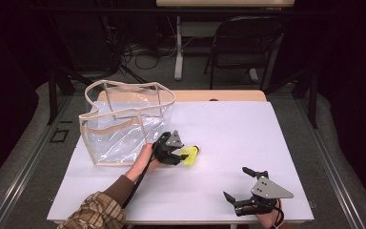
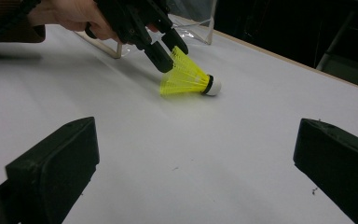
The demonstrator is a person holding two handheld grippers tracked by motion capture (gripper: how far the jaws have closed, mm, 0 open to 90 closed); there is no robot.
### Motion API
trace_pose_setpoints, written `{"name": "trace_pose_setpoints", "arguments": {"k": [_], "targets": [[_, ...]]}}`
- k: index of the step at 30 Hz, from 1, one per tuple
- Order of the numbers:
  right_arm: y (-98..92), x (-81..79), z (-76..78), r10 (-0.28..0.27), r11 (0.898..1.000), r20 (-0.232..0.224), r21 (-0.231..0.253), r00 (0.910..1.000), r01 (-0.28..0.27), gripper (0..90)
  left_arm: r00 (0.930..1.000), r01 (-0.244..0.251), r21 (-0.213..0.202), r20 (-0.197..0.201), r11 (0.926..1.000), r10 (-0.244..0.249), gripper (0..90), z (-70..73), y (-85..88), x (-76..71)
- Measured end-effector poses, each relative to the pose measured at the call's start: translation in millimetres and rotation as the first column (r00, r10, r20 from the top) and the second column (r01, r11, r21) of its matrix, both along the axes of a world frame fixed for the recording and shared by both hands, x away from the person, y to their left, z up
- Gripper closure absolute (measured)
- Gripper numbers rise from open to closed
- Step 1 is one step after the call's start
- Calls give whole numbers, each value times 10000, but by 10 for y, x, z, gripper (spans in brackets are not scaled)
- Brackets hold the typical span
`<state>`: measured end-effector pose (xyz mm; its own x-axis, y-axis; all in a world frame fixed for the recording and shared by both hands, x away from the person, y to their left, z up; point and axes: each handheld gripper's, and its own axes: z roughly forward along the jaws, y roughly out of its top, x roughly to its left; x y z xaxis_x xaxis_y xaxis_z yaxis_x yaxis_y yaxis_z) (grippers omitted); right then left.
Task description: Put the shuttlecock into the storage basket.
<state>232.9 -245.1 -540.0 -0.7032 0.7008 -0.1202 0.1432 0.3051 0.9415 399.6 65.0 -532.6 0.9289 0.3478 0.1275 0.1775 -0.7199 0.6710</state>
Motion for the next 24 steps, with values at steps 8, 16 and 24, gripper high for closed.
{"name": "trace_pose_setpoints", "arguments": {"k": [8, 16, 24], "targets": [[3, 4, -3, -5, 10000, -20, -9, 10000, 5, 0, 9998, 4, 81, 179, 10000, -6, 648, -17, -16, 12], [7, 11, -10, 8, 10000, -145, -81, 9999, -9, 0, 9997, 66, 68, 222, 10000, -67, 741, -24, -6, 27], [8, 14, -12, -4, 9999, -152, -114, 9999, 2, 0, 9996, 75, 166, 261, 9998, -79, 790, -48, -22, 30]]}}
